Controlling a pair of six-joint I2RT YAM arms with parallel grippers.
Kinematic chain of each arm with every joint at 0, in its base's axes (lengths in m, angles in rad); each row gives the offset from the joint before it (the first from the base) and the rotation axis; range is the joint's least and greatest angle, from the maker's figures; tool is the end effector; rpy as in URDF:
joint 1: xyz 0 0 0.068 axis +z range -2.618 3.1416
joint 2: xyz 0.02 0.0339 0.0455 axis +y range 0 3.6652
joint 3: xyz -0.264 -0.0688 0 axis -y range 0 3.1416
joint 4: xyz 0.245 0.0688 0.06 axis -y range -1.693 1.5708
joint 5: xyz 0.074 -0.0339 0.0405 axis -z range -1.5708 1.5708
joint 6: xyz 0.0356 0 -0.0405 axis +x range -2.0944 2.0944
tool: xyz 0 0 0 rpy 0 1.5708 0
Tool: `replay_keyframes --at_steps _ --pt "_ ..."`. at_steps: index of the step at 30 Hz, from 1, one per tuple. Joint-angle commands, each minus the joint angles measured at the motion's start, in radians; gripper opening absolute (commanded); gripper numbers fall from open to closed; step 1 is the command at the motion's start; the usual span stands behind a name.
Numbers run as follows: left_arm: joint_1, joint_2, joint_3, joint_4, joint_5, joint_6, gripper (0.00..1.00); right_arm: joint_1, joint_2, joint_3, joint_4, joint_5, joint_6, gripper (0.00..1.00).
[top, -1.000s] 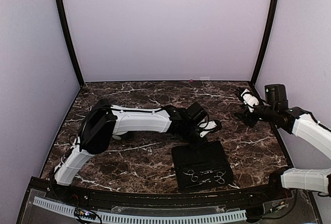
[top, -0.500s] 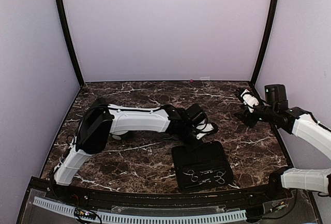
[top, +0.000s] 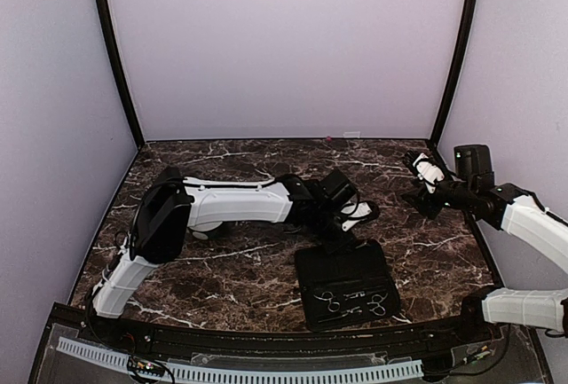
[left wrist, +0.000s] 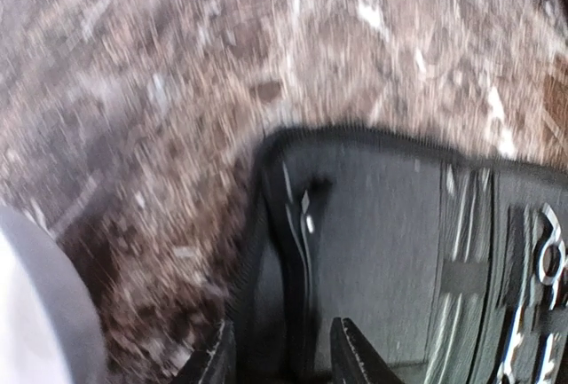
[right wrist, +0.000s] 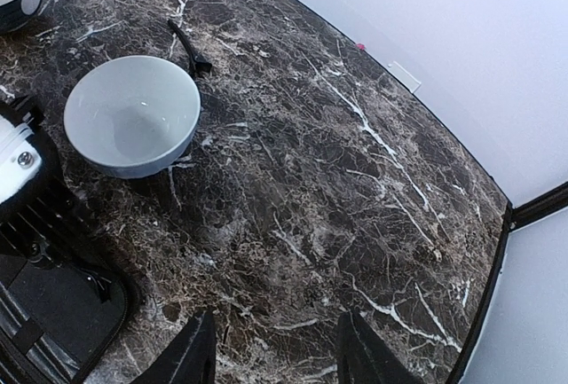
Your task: Sort the hair-cutting tools
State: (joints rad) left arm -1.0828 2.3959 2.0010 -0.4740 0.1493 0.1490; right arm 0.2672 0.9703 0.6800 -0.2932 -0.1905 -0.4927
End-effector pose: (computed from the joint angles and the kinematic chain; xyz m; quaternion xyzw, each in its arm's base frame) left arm 0.2455 -0.4739 0.1704 0.5619 0.7496 -0.2169 0.2746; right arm 0.2043 0.0629 0.2586 -0.3670 0.7974 0.0301 0.4781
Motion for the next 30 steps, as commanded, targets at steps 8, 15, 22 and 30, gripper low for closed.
replay_keyframes --at_steps 8,15,22,30 --pt "0.003 0.061 0.076 0.099 0.082 -0.035 0.40 -0.006 -0.010 -0.010 0.012 -0.015 -0.009 0.47" --pt "0.002 0.076 0.069 0.101 0.085 -0.032 0.40 -0.005 -0.008 -0.010 0.013 -0.017 -0.011 0.47" --pt "0.001 0.074 0.071 0.108 0.055 -0.020 0.21 -0.005 -0.002 -0.010 0.009 -0.022 -0.012 0.47" --pt "0.002 0.048 0.050 0.049 0.103 0.013 0.16 -0.005 -0.001 -0.012 0.009 -0.020 -0.014 0.47"
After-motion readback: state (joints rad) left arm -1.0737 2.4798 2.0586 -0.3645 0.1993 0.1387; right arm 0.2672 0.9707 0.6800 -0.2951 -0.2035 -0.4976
